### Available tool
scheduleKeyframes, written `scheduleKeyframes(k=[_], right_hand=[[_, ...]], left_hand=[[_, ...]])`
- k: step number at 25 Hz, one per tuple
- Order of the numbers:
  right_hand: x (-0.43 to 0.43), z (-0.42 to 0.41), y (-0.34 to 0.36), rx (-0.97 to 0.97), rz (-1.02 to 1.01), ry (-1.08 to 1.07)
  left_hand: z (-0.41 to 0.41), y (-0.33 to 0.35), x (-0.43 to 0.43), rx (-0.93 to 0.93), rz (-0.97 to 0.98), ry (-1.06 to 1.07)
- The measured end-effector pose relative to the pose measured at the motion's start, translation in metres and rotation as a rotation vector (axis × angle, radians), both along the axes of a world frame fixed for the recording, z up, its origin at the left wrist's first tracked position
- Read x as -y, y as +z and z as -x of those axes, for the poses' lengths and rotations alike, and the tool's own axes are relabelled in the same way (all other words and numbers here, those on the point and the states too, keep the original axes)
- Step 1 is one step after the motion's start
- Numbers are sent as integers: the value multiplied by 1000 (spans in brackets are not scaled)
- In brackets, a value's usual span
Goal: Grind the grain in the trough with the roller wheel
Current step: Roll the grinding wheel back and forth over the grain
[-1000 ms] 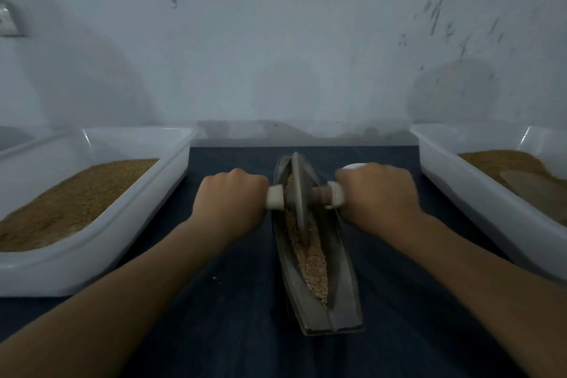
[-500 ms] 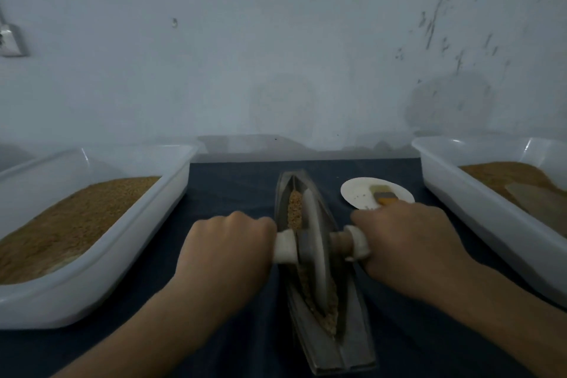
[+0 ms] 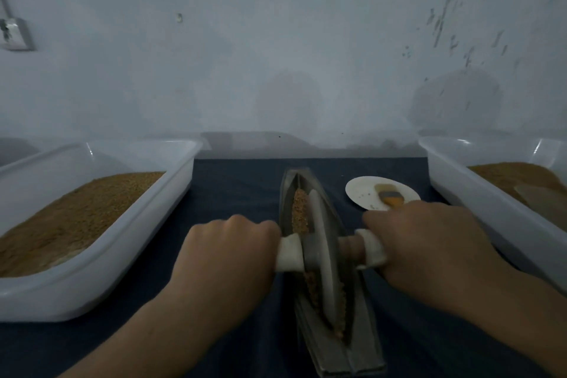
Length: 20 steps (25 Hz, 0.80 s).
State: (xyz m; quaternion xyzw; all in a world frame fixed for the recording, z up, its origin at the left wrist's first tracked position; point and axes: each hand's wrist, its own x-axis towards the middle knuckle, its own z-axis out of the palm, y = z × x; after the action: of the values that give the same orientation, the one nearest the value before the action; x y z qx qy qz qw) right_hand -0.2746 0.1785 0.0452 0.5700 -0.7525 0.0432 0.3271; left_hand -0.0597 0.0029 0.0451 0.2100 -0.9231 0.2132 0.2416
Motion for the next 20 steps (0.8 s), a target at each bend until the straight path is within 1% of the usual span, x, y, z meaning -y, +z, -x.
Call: scheduleKeyframes(k=[3, 4, 5, 7, 9, 11, 13, 15, 17, 18, 20], right_hand=[[27, 3, 4, 78, -45, -107], [45, 7, 8, 130, -63, -156], [61, 12, 14, 160, -79, -187], [83, 20, 25, 163, -95, -204], [77, 22, 27, 152, -118, -178], [50, 17, 17, 138, -133, -119], [19, 6, 8, 58, -80, -25], [7, 4, 4, 6, -16, 18], [20, 7, 5, 19, -54, -54], [36, 12, 5, 69, -64, -103], [68, 19, 11, 223, -71, -178]], left_hand=[[23, 2, 10, 46, -23, 120], [39, 5, 22, 7, -51, 136], [54, 11, 32, 18, -87, 177], [69, 20, 47, 70, -184, 208], [62, 18, 44, 81, -230, 185], [38, 6, 28, 62, -173, 126], [13, -1, 9, 58, -70, 10], [8, 9, 4, 42, -2, -17], [20, 6, 10, 94, -32, 64], [33, 7, 18, 88, -72, 123], [61, 17, 33, 97, -91, 207]])
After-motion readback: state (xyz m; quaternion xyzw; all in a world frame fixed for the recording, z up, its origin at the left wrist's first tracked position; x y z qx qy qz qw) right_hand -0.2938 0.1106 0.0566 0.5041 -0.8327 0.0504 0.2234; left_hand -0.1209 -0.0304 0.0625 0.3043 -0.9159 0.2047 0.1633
